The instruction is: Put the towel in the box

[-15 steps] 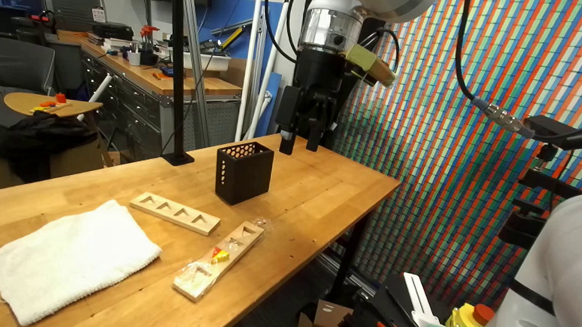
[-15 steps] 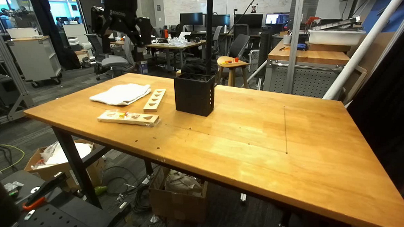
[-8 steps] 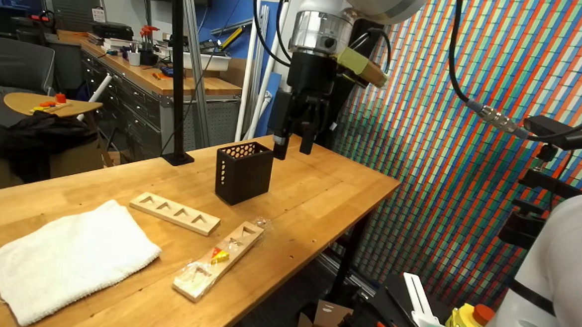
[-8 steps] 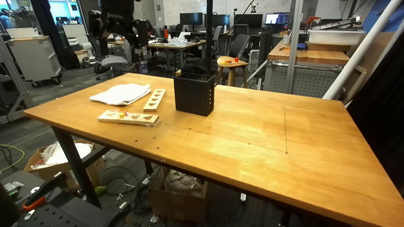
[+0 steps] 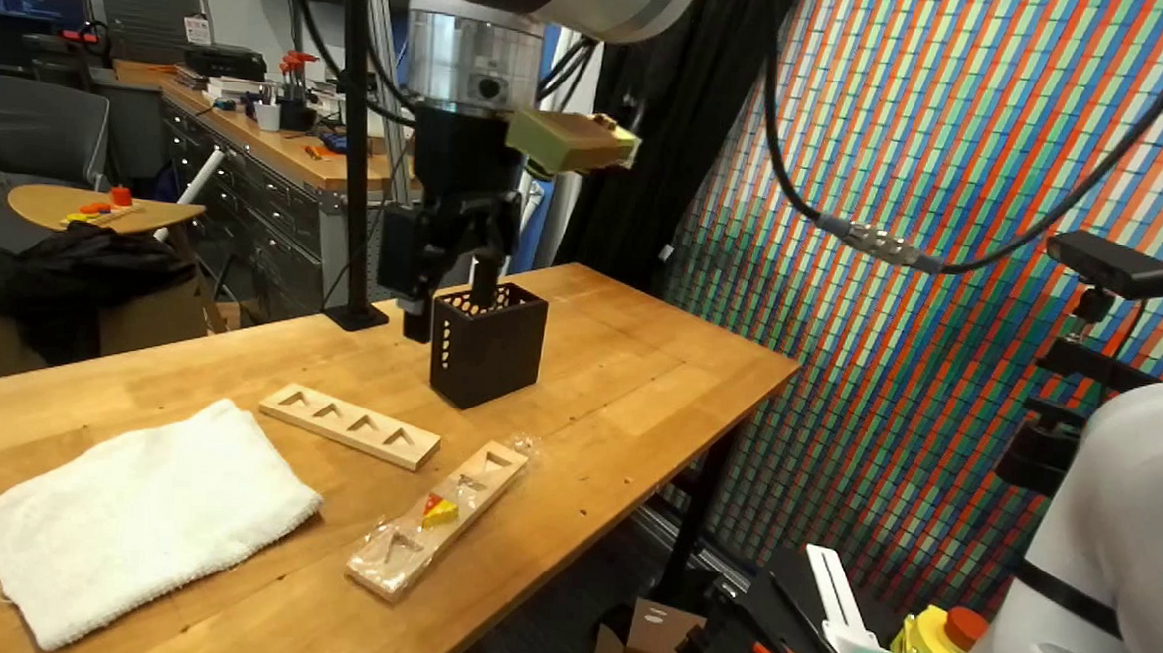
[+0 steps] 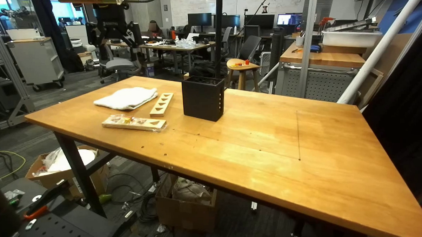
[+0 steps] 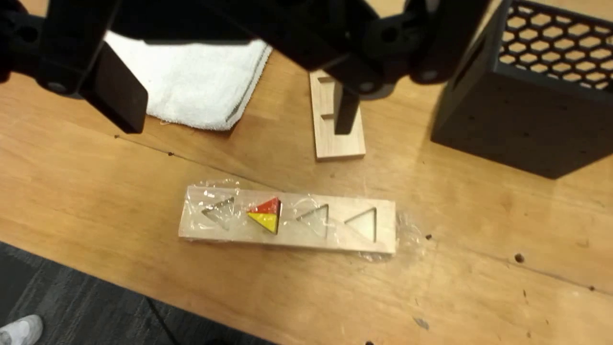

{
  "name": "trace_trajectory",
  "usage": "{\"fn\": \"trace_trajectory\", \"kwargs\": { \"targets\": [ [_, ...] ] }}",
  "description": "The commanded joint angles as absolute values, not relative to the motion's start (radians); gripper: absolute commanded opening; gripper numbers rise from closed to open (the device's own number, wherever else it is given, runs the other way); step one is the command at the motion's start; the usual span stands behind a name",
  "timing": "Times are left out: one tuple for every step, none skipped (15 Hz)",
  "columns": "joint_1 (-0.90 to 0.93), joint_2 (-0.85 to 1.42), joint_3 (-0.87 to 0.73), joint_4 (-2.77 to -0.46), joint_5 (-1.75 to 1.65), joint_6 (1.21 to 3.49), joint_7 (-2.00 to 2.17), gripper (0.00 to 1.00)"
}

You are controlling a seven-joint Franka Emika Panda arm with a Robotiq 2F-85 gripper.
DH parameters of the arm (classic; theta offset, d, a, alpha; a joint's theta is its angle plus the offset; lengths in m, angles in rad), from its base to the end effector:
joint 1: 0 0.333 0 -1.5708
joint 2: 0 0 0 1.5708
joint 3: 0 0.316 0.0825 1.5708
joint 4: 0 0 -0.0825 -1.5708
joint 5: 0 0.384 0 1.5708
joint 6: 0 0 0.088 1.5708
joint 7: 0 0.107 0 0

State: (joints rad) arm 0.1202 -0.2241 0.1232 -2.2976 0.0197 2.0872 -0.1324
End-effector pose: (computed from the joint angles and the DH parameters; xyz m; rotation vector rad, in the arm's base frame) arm 0.4615 0.1171 0.4401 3.0806 0.5658 0.0199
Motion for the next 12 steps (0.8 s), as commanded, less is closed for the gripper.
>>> {"fn": "trace_trajectory", "kwargs": {
  "targets": [
    [0.146, -0.076, 0.17, -2.153, -0.051, 2.136, -0.076, 1.0],
    [0.153, -0.036, 0.182, -2.116, -0.073, 2.15, -0.062, 1.0],
    [0.161, -0.005, 0.191, -2.085, -0.091, 2.159, -0.052, 1.0],
    [0.17, 0.029, 0.2, -2.051, -0.109, 2.173, -0.041, 1.0],
    [0.178, 0.057, 0.205, -2.024, -0.128, 2.186, -0.031, 1.0],
    [0.187, 0.087, 0.21, -1.997, -0.144, 2.206, -0.014, 1.0],
    [0.196, 0.112, 0.212, -1.975, -0.156, 2.23, -0.002, 1.0],
    [0.205, 0.142, 0.214, -1.954, -0.158, 2.255, 0.005, 1.0],
    [0.215, 0.179, 0.215, -1.93, -0.166, 2.28, 0.009, 1.0],
    [0.224, 0.206, 0.215, -1.909, -0.169, 2.292, 0.009, 1.0],
    [0.234, 0.237, 0.215, -1.888, -0.173, 2.303, 0.008, 1.0],
    [0.244, 0.27, 0.214, -1.867, -0.176, 2.312, 0.002, 1.0]
  ]
}}
